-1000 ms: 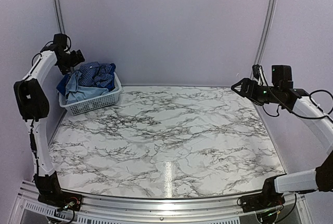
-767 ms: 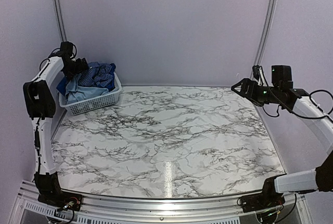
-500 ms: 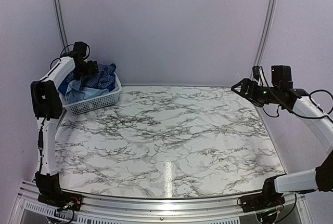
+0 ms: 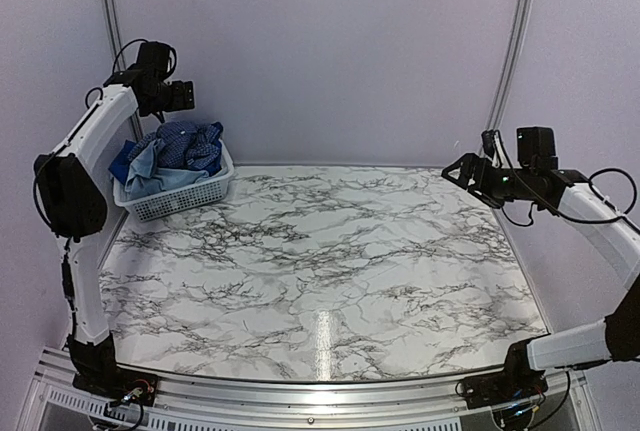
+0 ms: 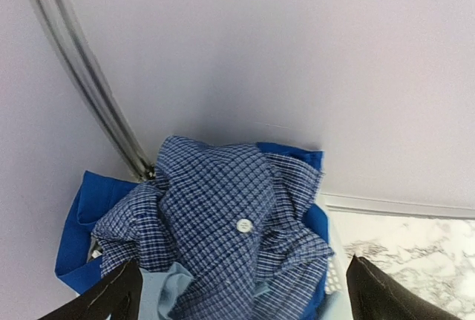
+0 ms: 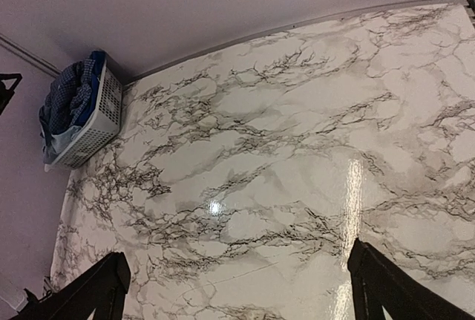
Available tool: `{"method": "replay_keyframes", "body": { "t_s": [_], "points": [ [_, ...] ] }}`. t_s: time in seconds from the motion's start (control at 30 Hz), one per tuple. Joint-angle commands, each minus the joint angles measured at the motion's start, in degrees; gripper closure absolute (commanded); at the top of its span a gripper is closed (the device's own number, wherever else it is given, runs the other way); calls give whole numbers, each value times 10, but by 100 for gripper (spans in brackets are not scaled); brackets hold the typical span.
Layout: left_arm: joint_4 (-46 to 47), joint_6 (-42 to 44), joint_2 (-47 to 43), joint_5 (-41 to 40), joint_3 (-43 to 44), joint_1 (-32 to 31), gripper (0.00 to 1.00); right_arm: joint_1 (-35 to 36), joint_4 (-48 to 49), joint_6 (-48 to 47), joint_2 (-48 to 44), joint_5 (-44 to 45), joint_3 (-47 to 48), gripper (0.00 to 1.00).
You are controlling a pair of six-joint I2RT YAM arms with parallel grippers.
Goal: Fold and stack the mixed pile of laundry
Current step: Pick up the crumpled shirt from the bin.
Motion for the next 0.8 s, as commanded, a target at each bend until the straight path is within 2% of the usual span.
{"method": "replay_keyframes", "body": {
  "t_s": [0.0,0.23,0.4,0.6,0.7,0.77],
  "points": [
    [0,0,1,53,-44,-20,1,-5,9,5,7,-11,11,2],
    [-2,-48,57,57,-31,1,1,-5,1,7,4,-9,11,2],
    [-4,-69,82,-6,-37,25,1,-4,-8,6,-8,0,5,1],
    [-12,-43,122,-57,-13,28,3,-5,-14,8,-15,4,2,2],
    [-14,-34,127,-73,-5,31,13,-5,-18,8,-14,8,7,2],
    [-13,-32,122,-73,0,34,33,-5,-21,6,-14,10,9,1]
  ]
}}
